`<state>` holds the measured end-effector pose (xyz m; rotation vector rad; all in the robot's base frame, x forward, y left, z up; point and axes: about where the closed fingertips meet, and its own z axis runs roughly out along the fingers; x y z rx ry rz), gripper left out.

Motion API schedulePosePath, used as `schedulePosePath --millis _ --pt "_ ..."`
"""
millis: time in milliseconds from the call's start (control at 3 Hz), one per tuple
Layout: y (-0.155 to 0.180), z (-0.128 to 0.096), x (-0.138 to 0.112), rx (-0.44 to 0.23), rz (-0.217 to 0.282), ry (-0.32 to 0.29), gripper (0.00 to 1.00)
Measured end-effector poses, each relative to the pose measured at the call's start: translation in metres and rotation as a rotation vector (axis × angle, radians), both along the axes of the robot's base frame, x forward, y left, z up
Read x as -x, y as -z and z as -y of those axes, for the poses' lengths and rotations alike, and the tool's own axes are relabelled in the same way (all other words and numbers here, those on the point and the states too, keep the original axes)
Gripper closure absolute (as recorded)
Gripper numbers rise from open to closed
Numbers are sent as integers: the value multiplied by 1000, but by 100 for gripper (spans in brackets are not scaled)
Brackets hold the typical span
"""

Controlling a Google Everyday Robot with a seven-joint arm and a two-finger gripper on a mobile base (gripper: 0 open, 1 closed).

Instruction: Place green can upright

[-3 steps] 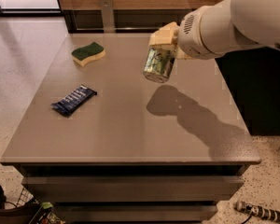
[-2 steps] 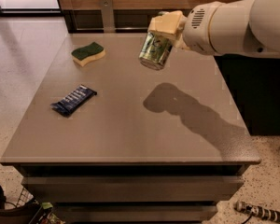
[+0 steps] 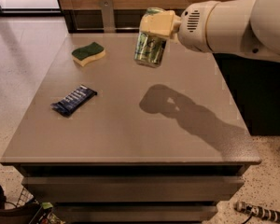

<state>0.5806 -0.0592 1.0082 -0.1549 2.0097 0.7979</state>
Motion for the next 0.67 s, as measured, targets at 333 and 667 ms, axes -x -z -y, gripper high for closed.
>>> schedulePosePath --millis 333,667 --pt "0 0 0 2 4 -2 100" --pt "-4 -2 -4 38 127 -54 100"
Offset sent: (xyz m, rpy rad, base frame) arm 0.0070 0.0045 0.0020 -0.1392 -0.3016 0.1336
